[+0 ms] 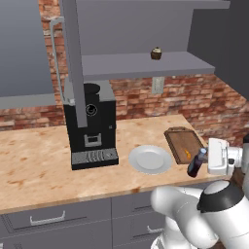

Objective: Pick the shrimp from the plate and place it on the cutting board. Then pick the condiment bottle from the cabinet and place it next to the cutting board.

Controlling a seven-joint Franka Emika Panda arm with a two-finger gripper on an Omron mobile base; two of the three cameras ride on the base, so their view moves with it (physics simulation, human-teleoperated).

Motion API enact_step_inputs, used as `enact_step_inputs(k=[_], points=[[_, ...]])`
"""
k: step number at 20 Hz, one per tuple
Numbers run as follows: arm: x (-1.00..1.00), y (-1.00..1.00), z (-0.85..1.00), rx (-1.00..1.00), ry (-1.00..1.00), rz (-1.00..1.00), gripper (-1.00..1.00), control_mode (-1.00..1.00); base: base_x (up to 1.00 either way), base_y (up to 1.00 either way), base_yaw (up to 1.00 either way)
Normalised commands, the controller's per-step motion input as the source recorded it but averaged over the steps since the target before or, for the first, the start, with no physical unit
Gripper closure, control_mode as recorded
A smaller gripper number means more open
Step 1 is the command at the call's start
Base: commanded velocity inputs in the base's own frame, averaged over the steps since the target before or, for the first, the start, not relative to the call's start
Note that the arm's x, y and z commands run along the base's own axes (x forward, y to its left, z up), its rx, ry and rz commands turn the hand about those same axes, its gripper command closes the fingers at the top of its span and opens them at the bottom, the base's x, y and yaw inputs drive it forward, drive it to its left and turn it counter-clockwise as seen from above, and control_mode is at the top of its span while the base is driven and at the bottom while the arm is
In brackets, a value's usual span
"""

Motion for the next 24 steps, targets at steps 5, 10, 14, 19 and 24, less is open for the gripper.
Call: enact_step_inputs(k=[5, 10, 14, 19, 24], points=[[0.08, 0.00, -0.06, 0.00, -0.02, 0.00, 1.00, -1.00, 0.00, 0.00, 0.00], [0.15, 0.00, -0.10, 0.00, -0.03, 0.00, 1.00, -1.00, 0.00, 0.00, 0.00], [0.14, 0.00, -0.13, 0.00, -0.02, 0.00, 1.00, -1.00, 0.00, 0.00, 0.00], [0.14, 0.00, -0.17, 0.00, -0.02, 0.00, 1.00, -1.00, 0.00, 0.00, 0.00], [0.14, 0.00, -0.20, 0.00, -0.01, 0.00, 1.00, -1.00, 0.00, 0.00, 0.00]])
